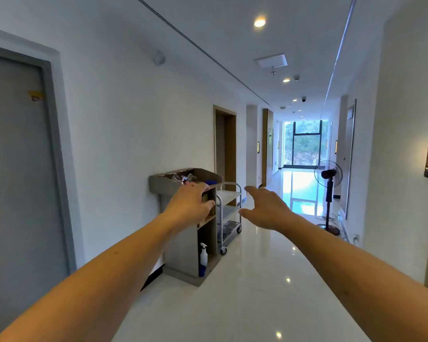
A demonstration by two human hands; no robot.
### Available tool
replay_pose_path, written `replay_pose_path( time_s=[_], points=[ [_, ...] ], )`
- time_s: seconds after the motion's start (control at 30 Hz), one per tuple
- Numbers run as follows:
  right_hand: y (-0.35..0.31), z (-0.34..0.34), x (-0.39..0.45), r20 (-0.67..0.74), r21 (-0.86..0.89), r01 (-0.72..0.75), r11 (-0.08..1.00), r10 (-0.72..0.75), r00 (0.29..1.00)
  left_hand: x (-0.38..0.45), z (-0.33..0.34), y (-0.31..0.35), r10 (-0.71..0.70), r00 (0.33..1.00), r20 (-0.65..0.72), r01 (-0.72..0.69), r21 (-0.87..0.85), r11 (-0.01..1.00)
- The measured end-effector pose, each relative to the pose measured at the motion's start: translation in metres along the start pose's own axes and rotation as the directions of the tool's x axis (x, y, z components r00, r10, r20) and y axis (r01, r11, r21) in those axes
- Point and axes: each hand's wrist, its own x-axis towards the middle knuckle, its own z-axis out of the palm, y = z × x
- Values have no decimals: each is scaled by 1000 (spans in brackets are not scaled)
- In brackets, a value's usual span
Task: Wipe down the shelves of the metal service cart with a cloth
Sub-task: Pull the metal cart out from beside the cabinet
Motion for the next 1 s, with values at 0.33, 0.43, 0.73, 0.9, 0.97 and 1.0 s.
replay_pose_path(
  time_s=[0.33, 0.43, 0.73, 0.9, 0.97, 1.0],
  points=[
    [100, 20, 92, 42, 20, 0, 1000, -1, 999, 102, 90, 10, -56, 998, -13, 56, 25, 998],
    [121, 32, 116, 73, 19, -31, 999, 29, 997, 133, 113, 3, -44, 999, -6, 44, -1, 999],
    [159, 71, 209, 77, -37, -94, 995, 97, 992, 234, 174, -46, -35, 999, 18, 34, 47, 998],
    [163, 101, 279, 56, -29, -106, 994, 107, 993, 307, 199, -92, -16, 1000, 22, 15, 31, 999],
    [163, 112, 311, 50, -37, -111, 993, 112, 992, 337, 206, -113, -16, 1000, 25, 15, 25, 1000],
    [163, 117, 326, 46, -41, -116, 992, 117, 992, 352, 209, -124, -13, 999, 32, 12, 22, 1000]
  ],
)
